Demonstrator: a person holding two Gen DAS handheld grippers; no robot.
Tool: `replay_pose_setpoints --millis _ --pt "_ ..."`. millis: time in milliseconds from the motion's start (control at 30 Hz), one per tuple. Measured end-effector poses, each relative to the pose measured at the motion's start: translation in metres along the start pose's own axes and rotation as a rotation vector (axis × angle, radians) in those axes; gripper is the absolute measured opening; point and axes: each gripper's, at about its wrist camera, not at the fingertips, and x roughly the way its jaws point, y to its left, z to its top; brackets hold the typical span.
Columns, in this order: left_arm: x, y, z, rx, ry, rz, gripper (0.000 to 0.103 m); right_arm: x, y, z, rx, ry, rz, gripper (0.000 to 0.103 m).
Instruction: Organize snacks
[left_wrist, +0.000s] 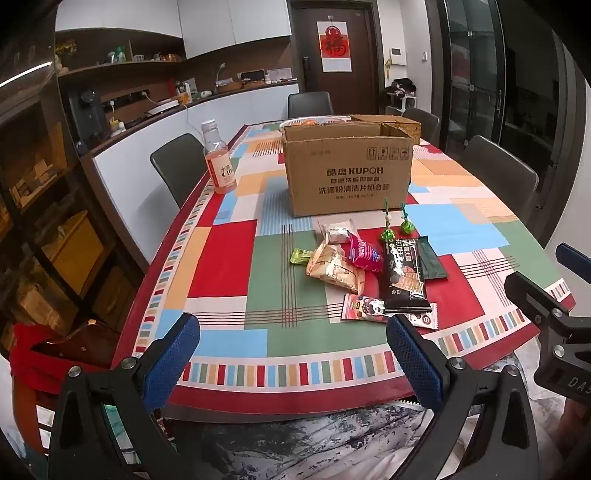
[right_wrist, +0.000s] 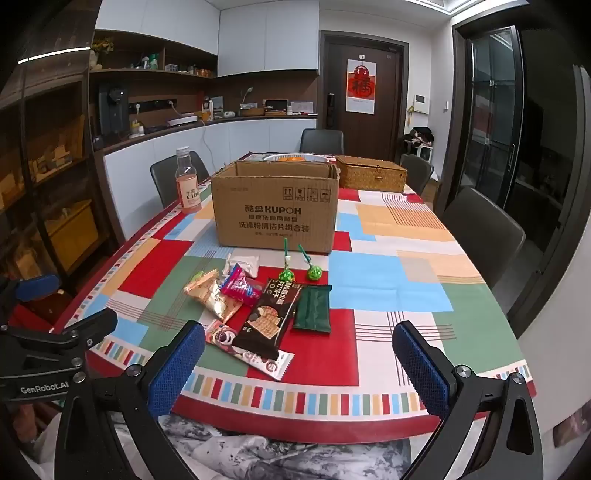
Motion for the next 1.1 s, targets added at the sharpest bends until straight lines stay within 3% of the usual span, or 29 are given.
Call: replay_pose_setpoints --millis 1100 --pt "-0.005 0.0 0.001 -0.008 -0.009 -0.009 0.103 0.003 -0.001 0.001 0.002 0.009 0.001 0.103"
